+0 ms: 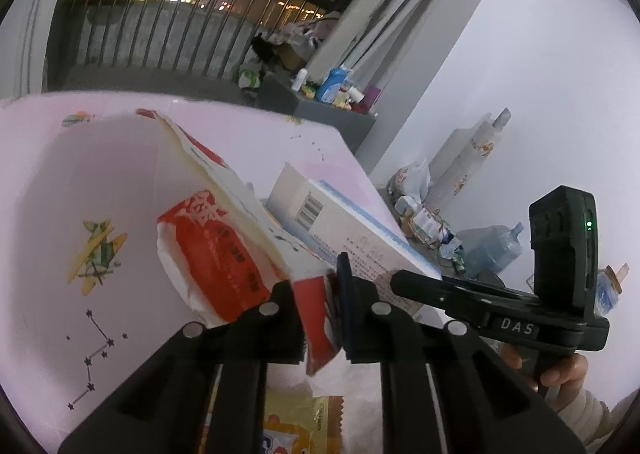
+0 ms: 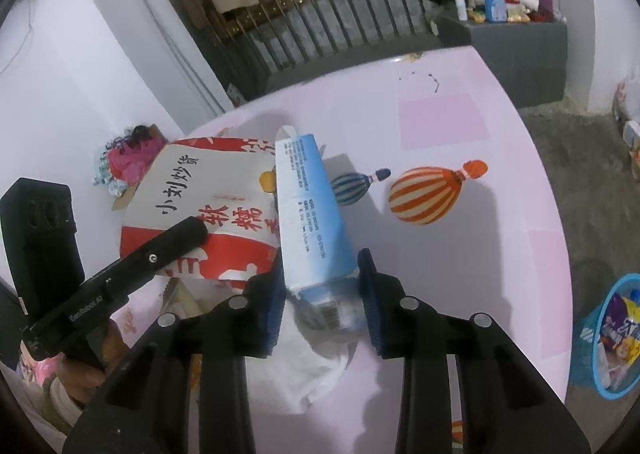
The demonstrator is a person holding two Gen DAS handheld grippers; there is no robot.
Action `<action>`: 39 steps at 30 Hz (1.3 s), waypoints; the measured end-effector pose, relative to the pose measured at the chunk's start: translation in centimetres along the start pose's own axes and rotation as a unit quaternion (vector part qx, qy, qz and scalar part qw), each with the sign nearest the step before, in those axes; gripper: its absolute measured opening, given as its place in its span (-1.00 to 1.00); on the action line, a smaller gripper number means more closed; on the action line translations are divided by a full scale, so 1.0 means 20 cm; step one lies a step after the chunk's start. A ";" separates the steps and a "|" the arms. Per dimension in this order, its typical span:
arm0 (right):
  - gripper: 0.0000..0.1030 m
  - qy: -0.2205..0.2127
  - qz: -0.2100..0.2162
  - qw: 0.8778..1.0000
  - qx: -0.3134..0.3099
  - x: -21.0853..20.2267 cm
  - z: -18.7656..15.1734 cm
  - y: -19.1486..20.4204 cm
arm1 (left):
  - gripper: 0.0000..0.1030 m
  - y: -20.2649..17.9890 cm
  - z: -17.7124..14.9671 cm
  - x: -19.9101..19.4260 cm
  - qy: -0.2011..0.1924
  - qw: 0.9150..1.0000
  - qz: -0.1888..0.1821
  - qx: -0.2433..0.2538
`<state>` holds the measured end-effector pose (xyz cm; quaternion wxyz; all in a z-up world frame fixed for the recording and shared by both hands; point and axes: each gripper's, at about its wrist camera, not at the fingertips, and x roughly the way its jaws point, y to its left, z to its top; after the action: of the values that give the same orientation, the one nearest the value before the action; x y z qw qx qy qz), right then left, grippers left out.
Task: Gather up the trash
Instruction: 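Grasp the red-and-white snack bag with the left tool while the right tool grasps the blue box, then carry snack bag and blue box over the wastebasket and open both tools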
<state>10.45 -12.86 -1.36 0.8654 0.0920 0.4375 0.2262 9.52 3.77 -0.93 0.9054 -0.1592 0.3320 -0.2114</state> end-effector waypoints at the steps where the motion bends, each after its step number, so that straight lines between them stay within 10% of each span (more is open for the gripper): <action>1: -0.40 -0.006 0.000 1.000 0.001 -0.01 0.00 0.00 | -0.82 0.00 0.01 0.00 -0.003 1.000 -0.001 0.002; 39: -0.46 -0.187 -0.042 0.980 0.057 -0.59 -0.10 -0.22 | -0.93 -0.38 0.20 -0.23 -0.078 0.989 -0.057 0.116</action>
<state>4.19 -22.42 4.38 0.9339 0.1635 0.2836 0.1434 6.86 0.03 7.63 0.9275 -0.0882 0.2237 -0.2862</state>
